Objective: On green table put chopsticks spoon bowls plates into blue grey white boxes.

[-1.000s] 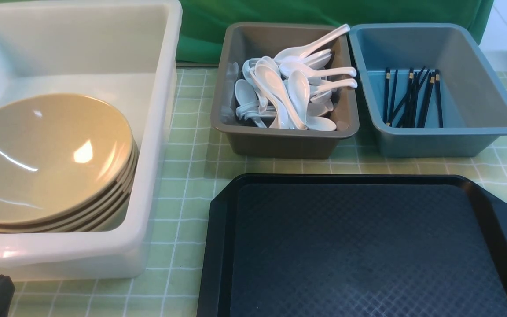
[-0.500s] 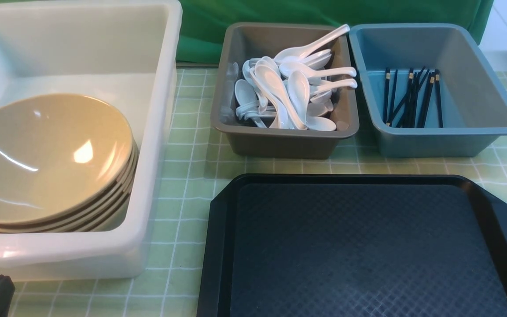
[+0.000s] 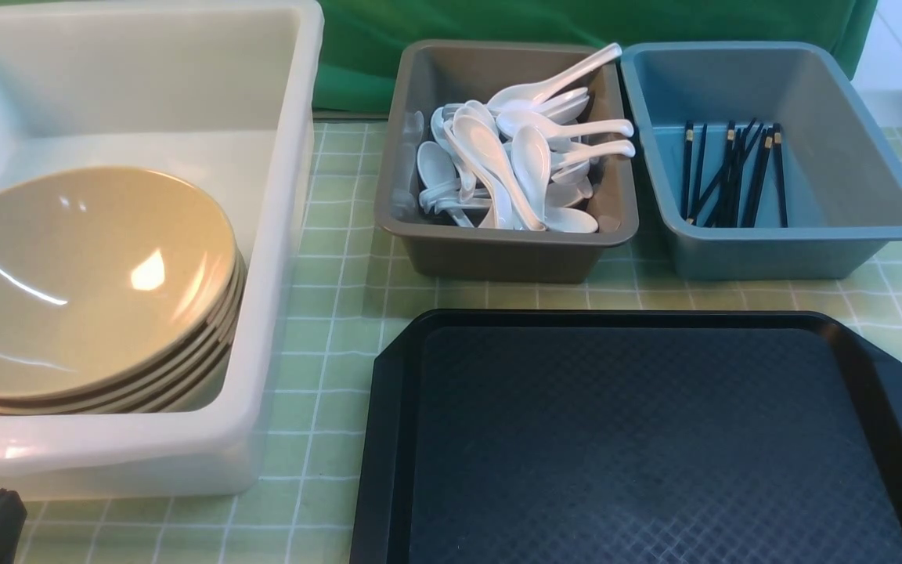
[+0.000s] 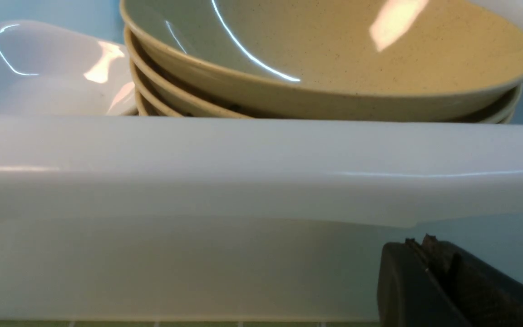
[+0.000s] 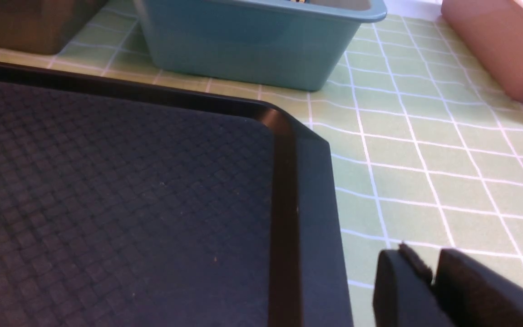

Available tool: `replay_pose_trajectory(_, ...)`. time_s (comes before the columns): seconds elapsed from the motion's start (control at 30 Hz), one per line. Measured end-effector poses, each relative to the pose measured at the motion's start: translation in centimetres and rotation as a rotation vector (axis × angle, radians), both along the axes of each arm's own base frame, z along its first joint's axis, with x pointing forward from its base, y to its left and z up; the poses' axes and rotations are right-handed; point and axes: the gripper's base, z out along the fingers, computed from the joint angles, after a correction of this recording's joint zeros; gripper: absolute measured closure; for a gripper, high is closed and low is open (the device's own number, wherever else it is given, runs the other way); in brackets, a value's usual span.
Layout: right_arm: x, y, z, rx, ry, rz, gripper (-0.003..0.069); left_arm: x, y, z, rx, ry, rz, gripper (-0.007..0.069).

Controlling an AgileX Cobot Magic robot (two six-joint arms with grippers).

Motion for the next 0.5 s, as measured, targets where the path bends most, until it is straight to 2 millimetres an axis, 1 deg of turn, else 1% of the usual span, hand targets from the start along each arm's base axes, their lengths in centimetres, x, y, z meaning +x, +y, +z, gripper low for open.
replay_pose_trajectory(0.5,0.01,0.00,-0.01,0.000,-0.002,0.000,0.0521,0.00,0.00,0.00,0.000,0.000,0.000,0.0627)
